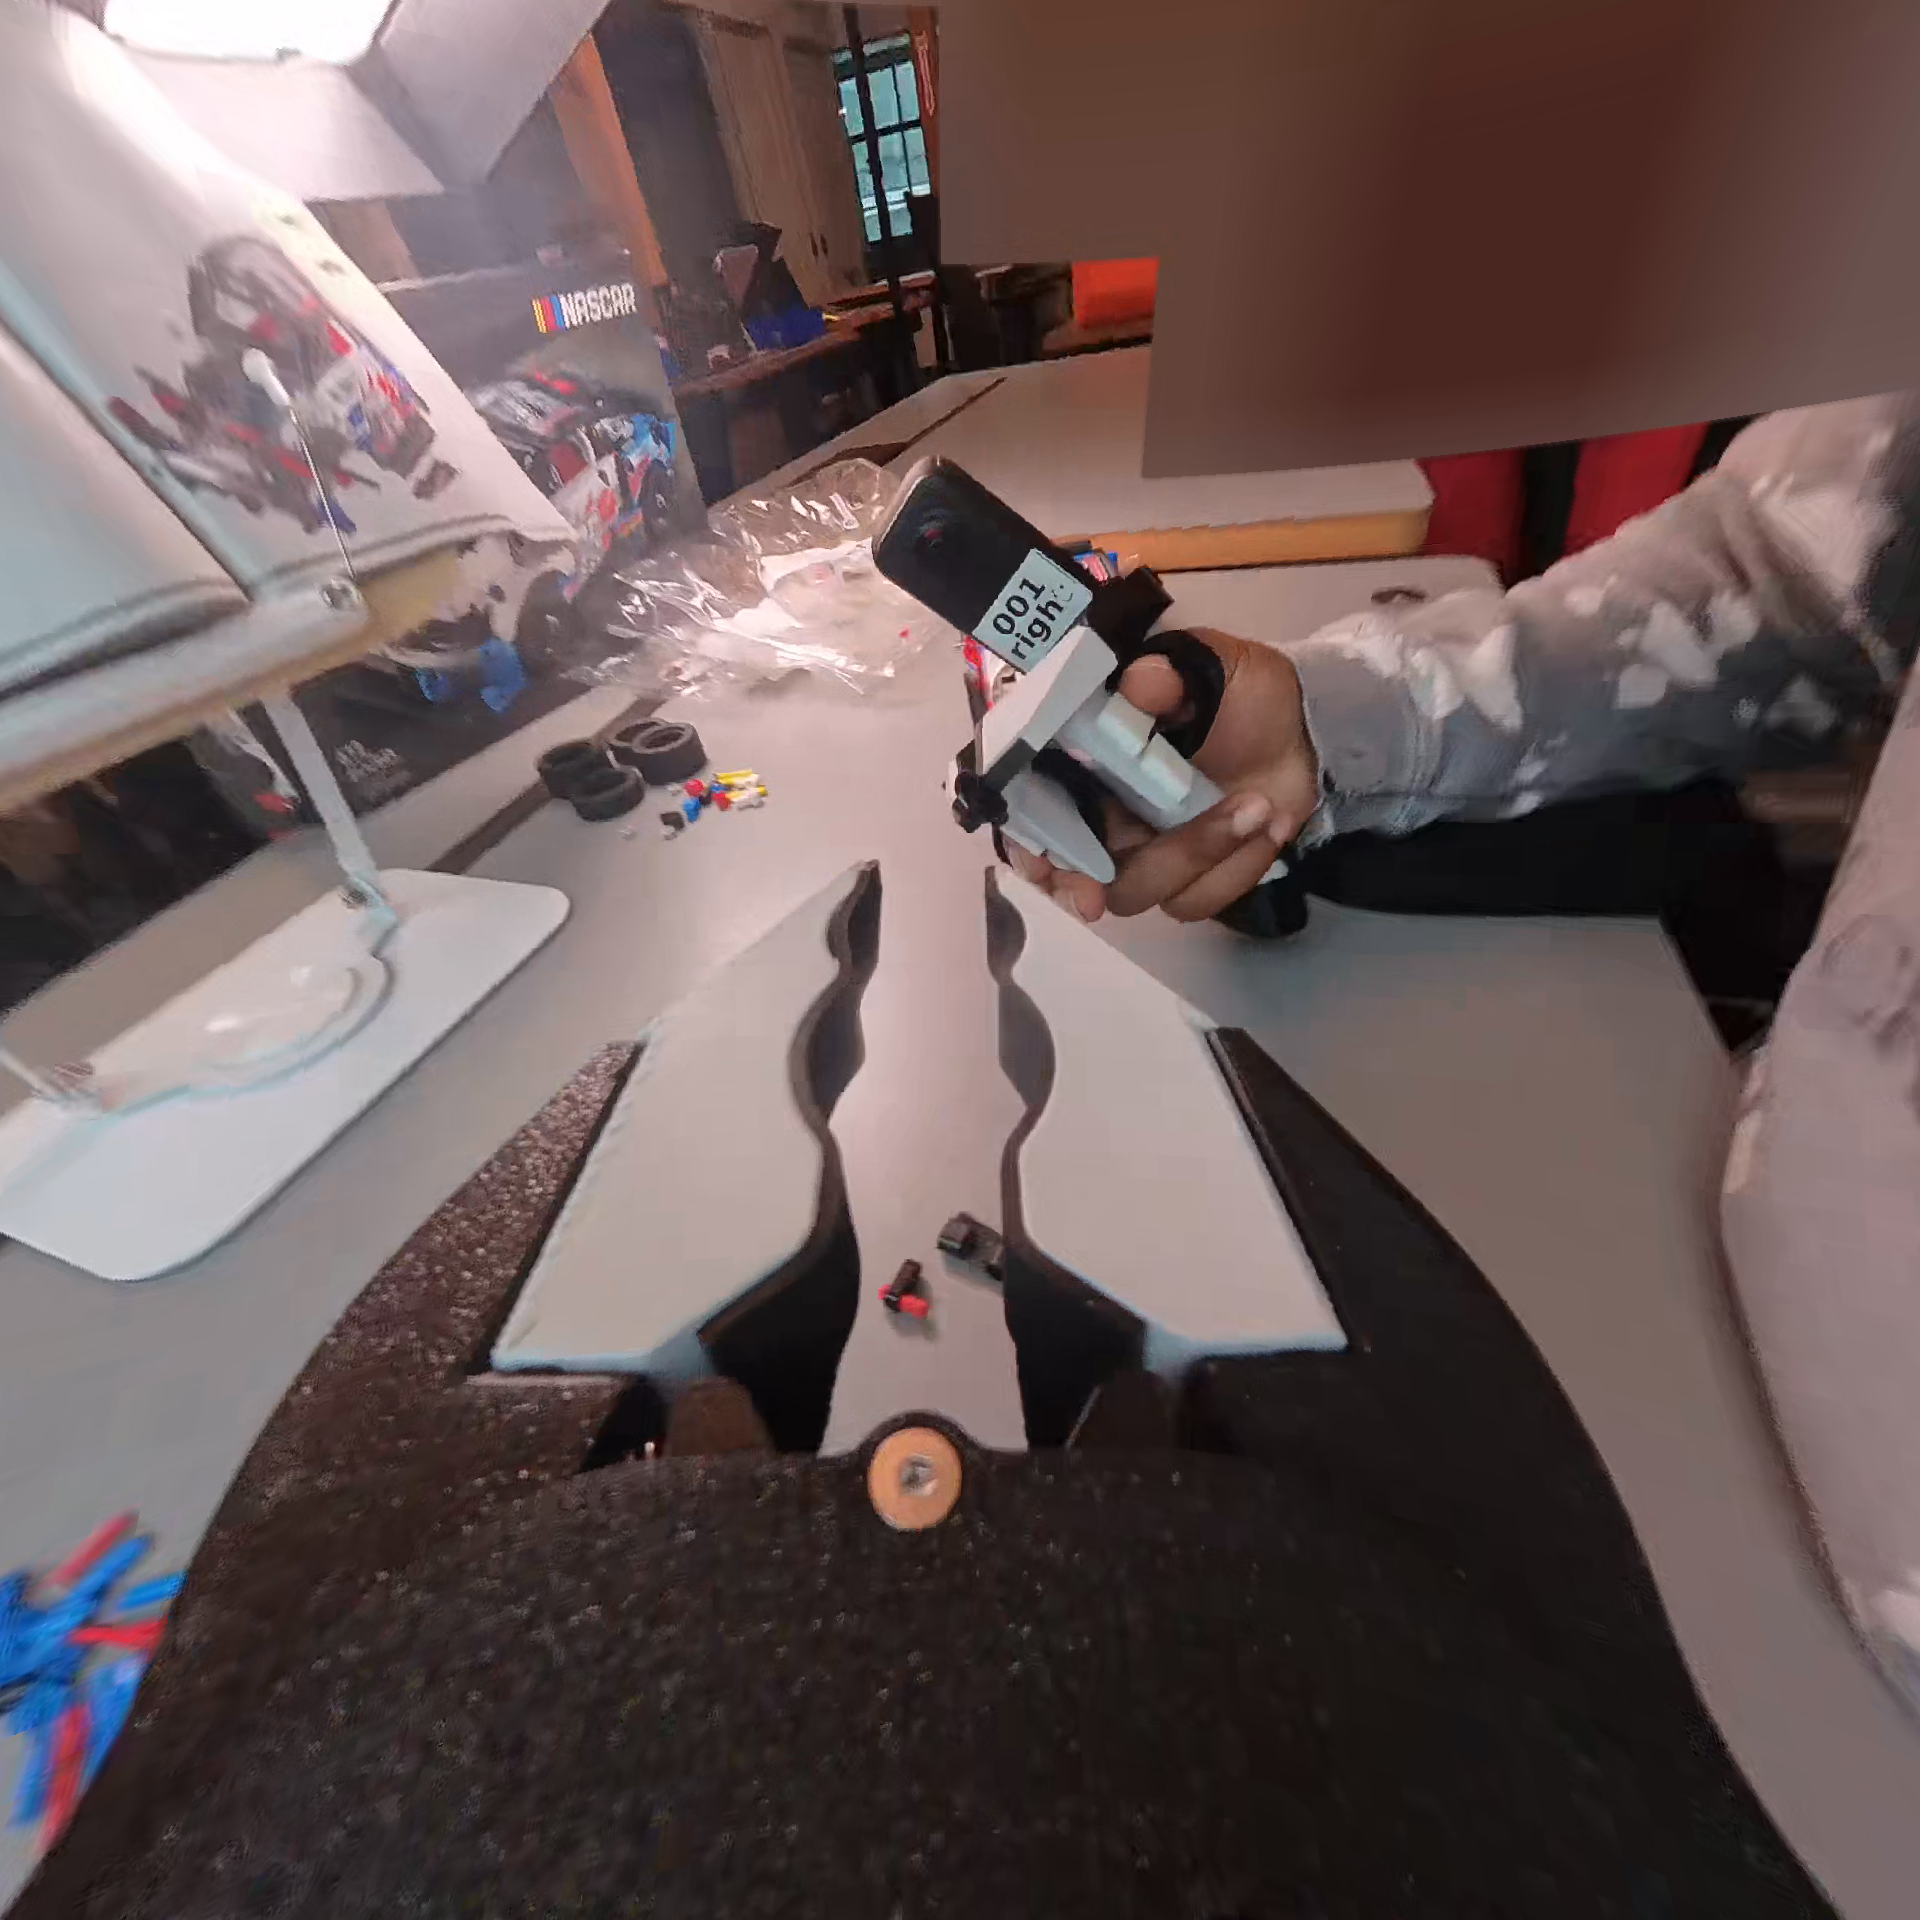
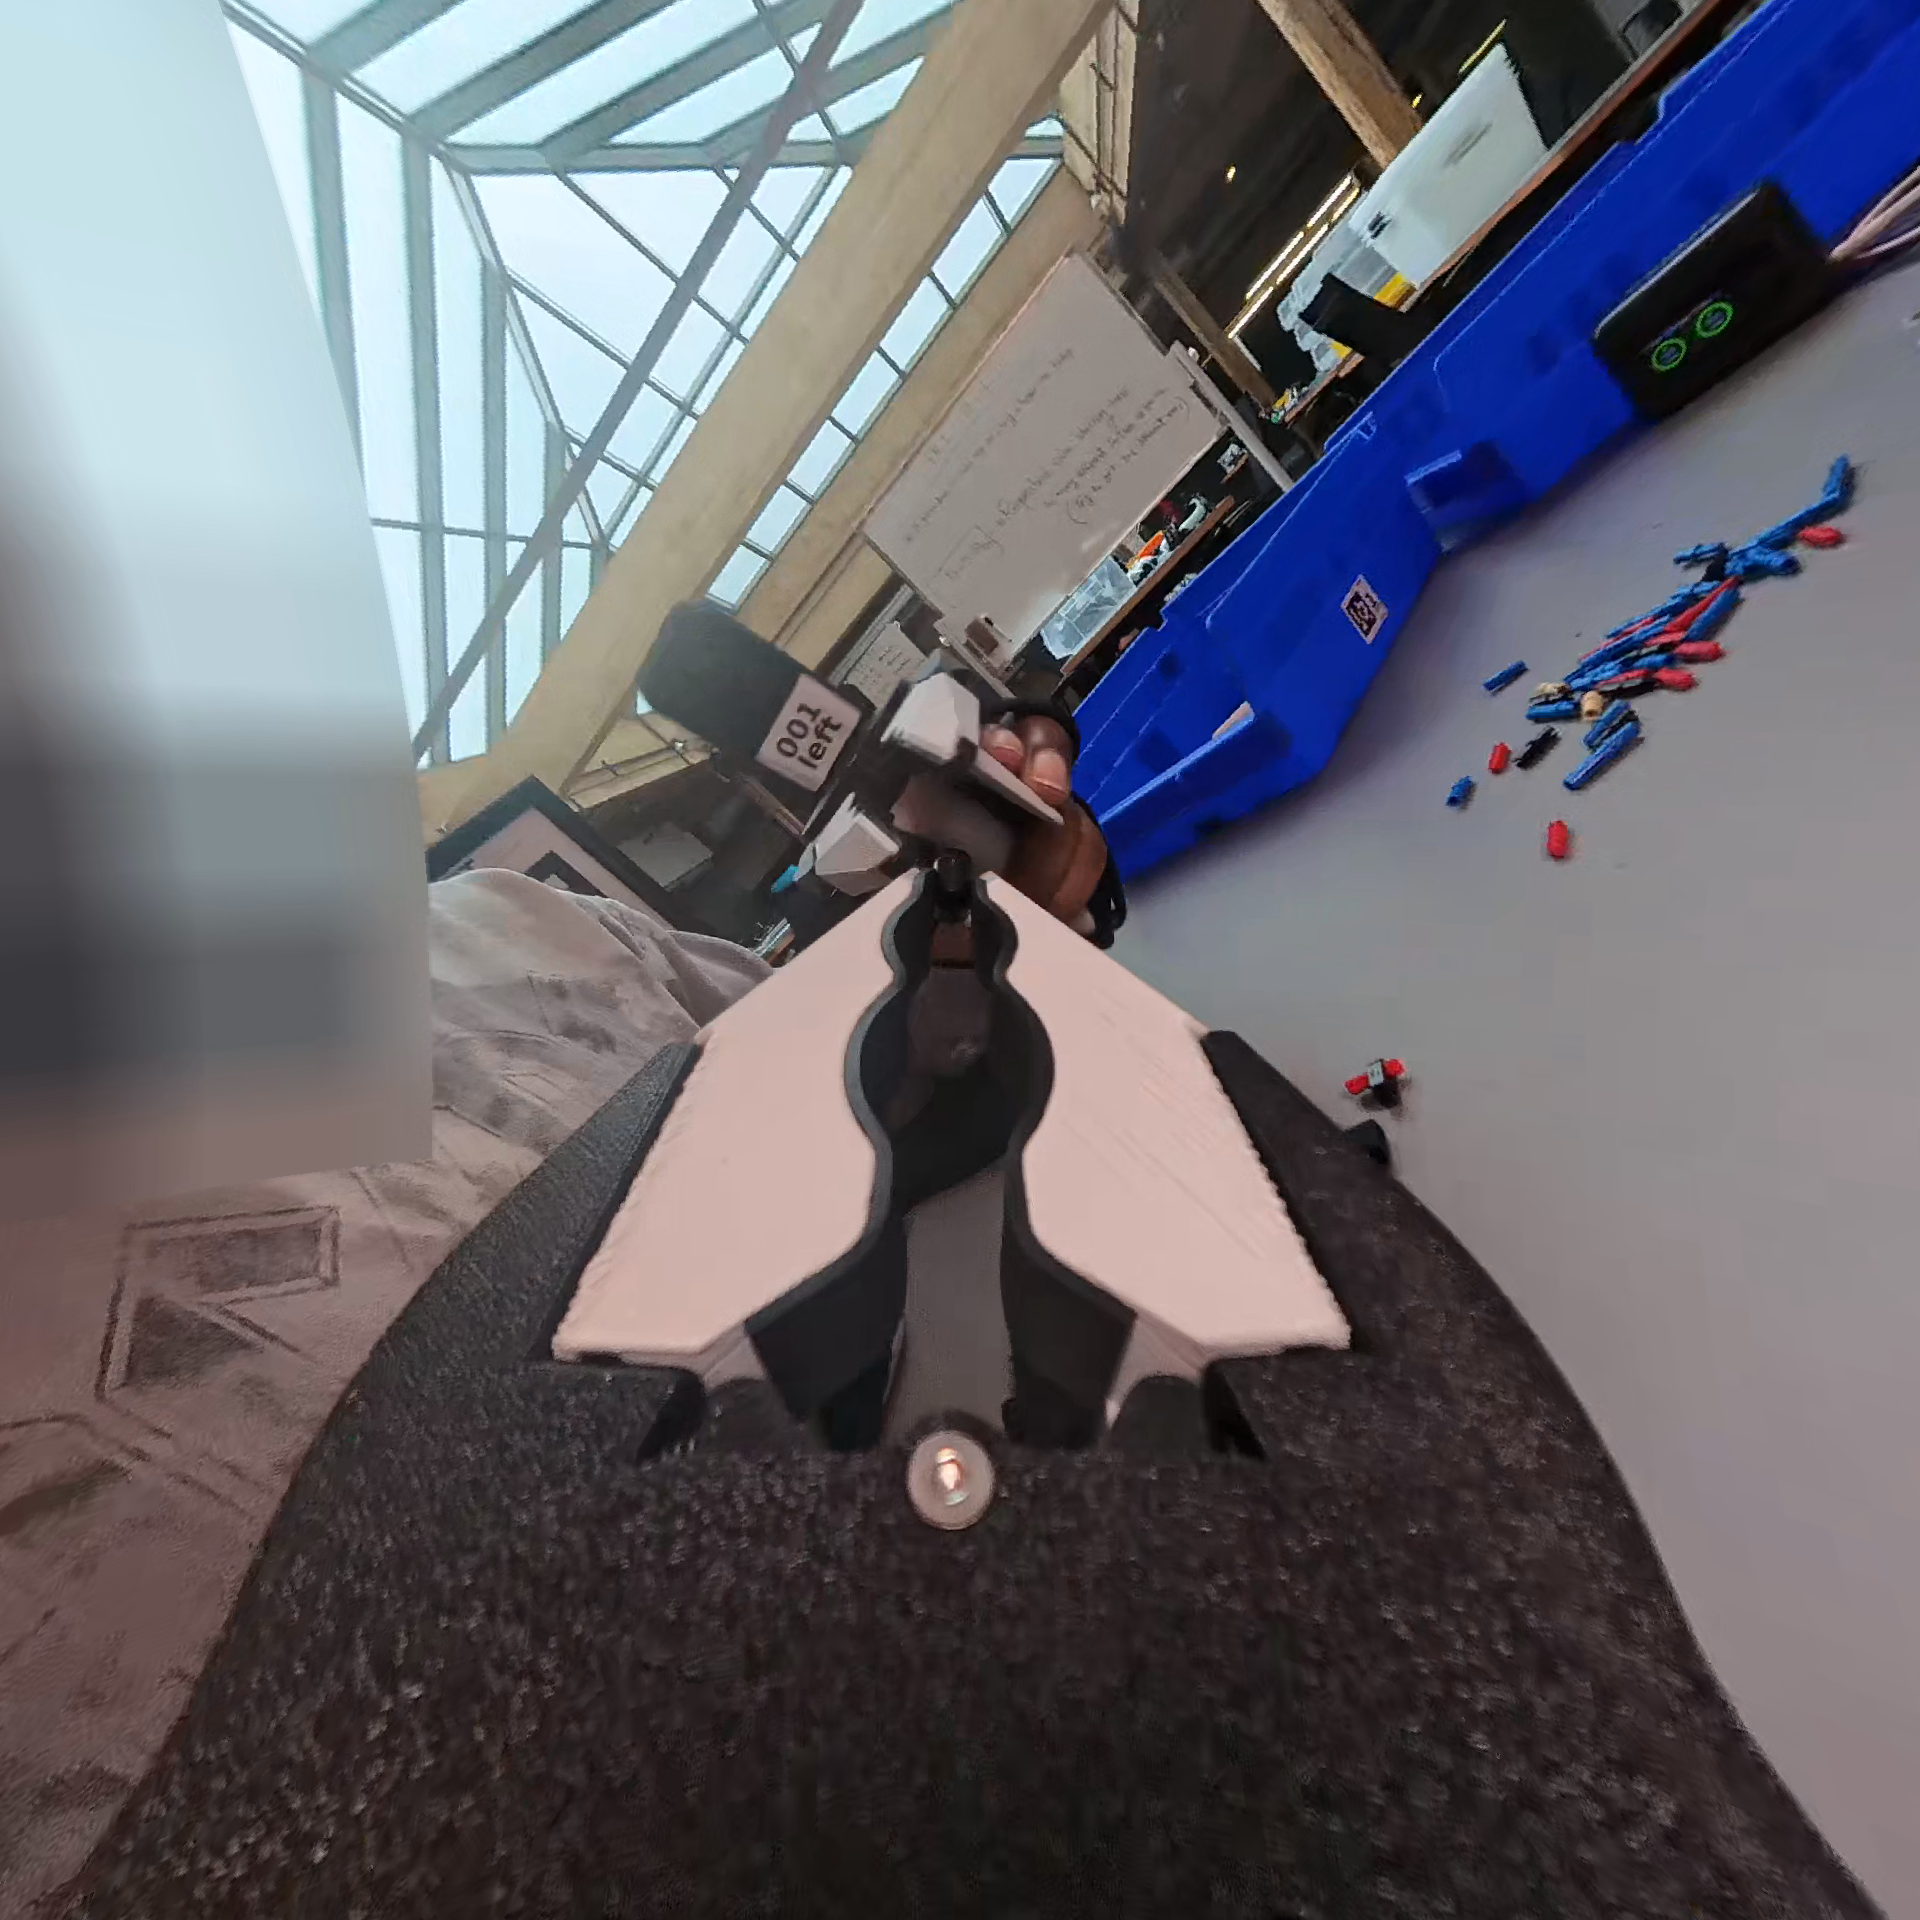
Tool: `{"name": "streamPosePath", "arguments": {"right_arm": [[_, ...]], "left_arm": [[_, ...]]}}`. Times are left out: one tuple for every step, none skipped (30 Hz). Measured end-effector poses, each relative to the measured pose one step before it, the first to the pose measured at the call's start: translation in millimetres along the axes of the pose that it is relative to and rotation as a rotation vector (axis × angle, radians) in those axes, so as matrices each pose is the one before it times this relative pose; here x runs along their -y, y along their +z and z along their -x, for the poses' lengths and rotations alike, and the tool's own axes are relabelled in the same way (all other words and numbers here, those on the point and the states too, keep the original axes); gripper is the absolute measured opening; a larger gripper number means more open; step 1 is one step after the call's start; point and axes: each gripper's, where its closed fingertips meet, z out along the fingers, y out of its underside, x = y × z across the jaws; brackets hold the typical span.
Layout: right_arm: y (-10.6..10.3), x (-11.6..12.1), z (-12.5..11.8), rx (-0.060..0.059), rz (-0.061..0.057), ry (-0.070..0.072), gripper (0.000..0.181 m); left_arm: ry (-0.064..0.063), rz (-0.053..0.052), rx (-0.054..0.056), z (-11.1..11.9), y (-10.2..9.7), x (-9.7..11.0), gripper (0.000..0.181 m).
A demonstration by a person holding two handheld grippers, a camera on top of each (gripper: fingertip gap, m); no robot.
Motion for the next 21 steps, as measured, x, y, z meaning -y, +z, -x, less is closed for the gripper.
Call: {"name": "streamPosePath", "arguments": {"right_arm": [[-0.41,2.36,2.6,0.0152,-0.0147,-0.0077,0.006],[1.22,-0.55,2.56,0.0077,-0.0045,-0.0163,0.006],[2.03,-5.04,-0.12,-0.0267,0.0268,-0.0623,0.006],[2.09,-4.93,0.29,-0.0365,0.0329,-0.0927,0.006],[2.2,-2.01,3.68,-0.0157,0.0203,-0.085,0.006],[2.13,-0.27,4.15,-0.0059,0.0103,-0.0736,0.006],[1.81,-0.21,2.11,-0.0142,0.0113,-0.0676,0.005],[1.28,0.1,3.52,-0.0047,0.0091,-0.0609,0.007],[1.05,0.81,4.15,0.0006,0.004,-0.0492,0.006],[0.93,-0.57,2.5,-0.0056,0.0085,-0.0423,0.006],[0.72,-0.7,2.58,-0.0036,0.0044,-0.0375,0.006],[0.58,0.7,2.76,-0.0011,-0.0058,-0.0276,0.006],[0.42,1.14,2.74,0.001,-0.0078,-0.0247,0.006],[0.43,0.89,1.83,-0.0036,-0.0045,-0.0285,0.006],[0.46,0.31,1.95,-0.0015,0.0015,-0.0307,0.006],[0.51,-0.58,2.32,0.0022,0.0087,-0.0264,0.006],[0.63,-1.59,0.89,-0.0059,0.0138,-0.0256,0.006],[0.31,-2.6,1.29,-0.0042,0.0174,-0.0288,0.006],[0.4,-3.12,2.09,0.0014,0.0206,-0.0228,0.005],[0.45,-1.93,1.71,-0.0009,0.0131,-0.0165,0.006],[0.12,-0.68,0.5,-0.0082,0.0056,-0.0178,0.006]], "left_arm": [[-0.1061,-0.02,-0.0344,1.3,0.74,-2.92,0.018],[-0.123,-0.0169,-0.0517,-1.19,2.03,-3.85,0.02],[-0.1336,-0.0114,-0.0585,-1.93,2.81,-3.87,0.024],[-0.1351,-0.018,-0.0528,-0.79,2.86,-2.26,0.026],[-0.1205,-0.0335,-0.05,-0.49,2.34,0.64,0.025],[-0.1045,-0.034,-0.0537,-0.72,1.82,1.37,0.024],[-0.0939,-0.0215,-0.0578,-1.31,1.29,1.13,0.025],[-0.0803,-0.0155,-0.0514,-1.25,0.65,1.34,0.024],[-0.0621,-0.0127,-0.0427,-1.32,0.13,0.94,0.023],[-0.0485,-0.0048,-0.033,-0.84,0.04,-0.48,0.024],[-0.0404,0.0036,-0.0374,-2.31,0.4,-1.98,0.023],[-0.04,0.0022,-0.0491,-4.56,0.84,-1.84,0.023],[-0.0416,-0.0007,-0.052,-5.2,1.31,-1.44,0.024],[-0.0378,0.0012,-0.0366,-3.0,1.5,-1.76,0.024],[-0.0275,0.0054,-0.018,-0.29,1.69,-2.58,0.023],[-0.02,0.006,-0.0104,0.59,1.49,-2.51,0.022],[-0.0172,0.0029,-0.015,-0.26,1.18,-1.97,0.02],[-0.0167,0.002,-0.0166,-0.88,1.02,-1.6,0.018],[-0.0113,0.0039,-0.008,0.15,1.03,-1.71,0.015],[-0.005,0.0065,0.0025,1.51,0.95,-2.05,0.013],[-0.0043,0.0045,0.0,0.86,0.6,-1.31,0.011]]}}
